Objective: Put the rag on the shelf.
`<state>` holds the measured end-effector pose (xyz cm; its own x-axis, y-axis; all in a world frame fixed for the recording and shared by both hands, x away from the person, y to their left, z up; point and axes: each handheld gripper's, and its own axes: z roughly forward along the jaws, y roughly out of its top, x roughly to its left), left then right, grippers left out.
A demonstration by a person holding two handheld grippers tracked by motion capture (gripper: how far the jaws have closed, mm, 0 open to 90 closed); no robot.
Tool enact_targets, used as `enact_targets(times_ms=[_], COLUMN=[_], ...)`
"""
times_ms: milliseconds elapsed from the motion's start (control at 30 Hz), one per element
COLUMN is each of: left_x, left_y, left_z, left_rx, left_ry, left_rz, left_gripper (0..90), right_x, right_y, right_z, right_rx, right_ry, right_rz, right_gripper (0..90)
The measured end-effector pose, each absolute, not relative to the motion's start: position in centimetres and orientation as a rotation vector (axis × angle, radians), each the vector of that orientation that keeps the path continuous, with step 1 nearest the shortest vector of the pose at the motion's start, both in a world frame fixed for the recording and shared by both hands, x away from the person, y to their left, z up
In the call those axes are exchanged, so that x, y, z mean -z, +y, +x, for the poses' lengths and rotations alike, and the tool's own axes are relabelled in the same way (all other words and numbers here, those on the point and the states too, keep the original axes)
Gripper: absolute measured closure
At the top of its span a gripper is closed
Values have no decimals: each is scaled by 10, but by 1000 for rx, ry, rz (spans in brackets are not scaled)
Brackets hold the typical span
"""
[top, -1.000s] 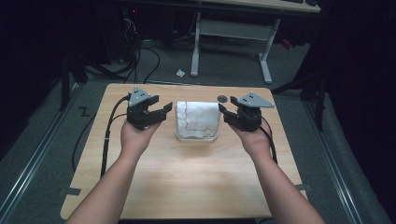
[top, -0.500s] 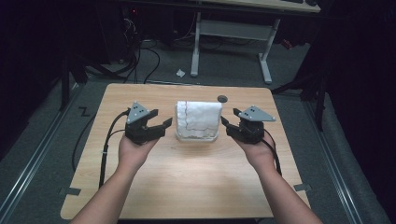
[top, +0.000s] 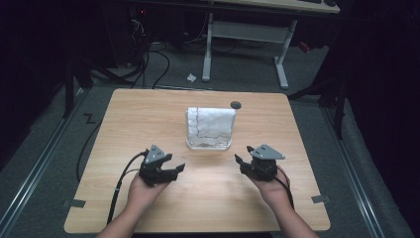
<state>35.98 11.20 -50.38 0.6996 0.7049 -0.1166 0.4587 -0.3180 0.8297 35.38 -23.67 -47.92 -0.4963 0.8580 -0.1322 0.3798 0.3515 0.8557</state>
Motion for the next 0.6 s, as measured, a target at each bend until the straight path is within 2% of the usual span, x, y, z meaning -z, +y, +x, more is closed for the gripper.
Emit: enact_targets(times_ms=[100,167,200,233,267,367,467,600], left_x=[528,530,527,526,526,530,531,533], left_y=[126,129,129,131,134,140,140,141], left_z=[330,328,330,332,336,342,343,345], left_rx=[-351,-378,-409,-447,-406,-279,-312,-264], left_ry=[874,889,858,863,892,961,948,973], left_rz=[1970,2059,2088,2074,2054,1973,1998,1965], left_gripper=[346,423,380,357,359,365,356,352], right_x=[500,521,522,517,514,519,520,522], right_y=[-240,-248,-250,-253,-258,-268,-268,-271], right_z=[334,316,315,317,316,320,322,324], right_rx=[-1044,-1036,-1020,-1023,-1046,-1088,-1068,-1082], right_ry=[2045,1991,2041,2048,2006,2019,2025,2021], right_rz=[1094,1131,1169,1191,1188,1267,1245,1271], right_gripper=[463,522,471,480,502,484,476,476])
